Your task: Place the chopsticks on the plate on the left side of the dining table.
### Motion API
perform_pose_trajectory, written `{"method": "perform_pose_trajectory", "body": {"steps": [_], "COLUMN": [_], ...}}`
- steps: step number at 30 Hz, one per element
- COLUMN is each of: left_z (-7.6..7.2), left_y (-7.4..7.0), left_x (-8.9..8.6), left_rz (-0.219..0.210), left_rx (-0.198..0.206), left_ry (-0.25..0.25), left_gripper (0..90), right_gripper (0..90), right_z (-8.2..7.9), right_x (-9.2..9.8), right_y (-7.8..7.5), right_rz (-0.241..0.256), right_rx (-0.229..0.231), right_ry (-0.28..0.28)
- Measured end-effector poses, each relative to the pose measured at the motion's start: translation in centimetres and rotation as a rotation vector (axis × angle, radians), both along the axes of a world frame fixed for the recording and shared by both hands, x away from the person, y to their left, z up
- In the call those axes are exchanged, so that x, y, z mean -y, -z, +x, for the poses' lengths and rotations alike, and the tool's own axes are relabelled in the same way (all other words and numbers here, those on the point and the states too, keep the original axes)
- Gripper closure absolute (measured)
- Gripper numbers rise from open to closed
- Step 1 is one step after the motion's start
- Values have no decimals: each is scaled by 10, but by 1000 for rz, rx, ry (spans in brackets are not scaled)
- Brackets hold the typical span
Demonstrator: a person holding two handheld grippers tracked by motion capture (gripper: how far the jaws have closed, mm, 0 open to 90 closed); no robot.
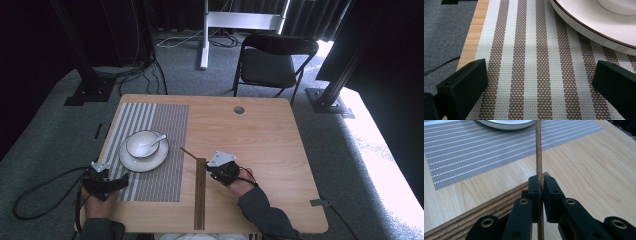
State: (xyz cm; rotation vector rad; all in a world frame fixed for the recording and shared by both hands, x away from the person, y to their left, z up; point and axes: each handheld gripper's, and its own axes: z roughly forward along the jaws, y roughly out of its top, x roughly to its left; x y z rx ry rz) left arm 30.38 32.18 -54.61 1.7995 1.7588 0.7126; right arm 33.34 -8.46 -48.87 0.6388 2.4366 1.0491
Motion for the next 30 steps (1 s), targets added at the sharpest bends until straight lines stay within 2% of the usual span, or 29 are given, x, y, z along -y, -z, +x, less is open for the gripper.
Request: {"method": "perform_pose_trajectory", "body": {"steps": [30], "left_z": [0], "left_y": [0], "left_x": [0], "left_rz": [0], "left_rx": [0], "left_ry": [0], "left_gripper": [3], "right_gripper": [846], "right_z": [1], "right_x": [-21], "right_y": [-2], "right_rz": [11], "right_rx": [26], "right_ry": [-102]}}
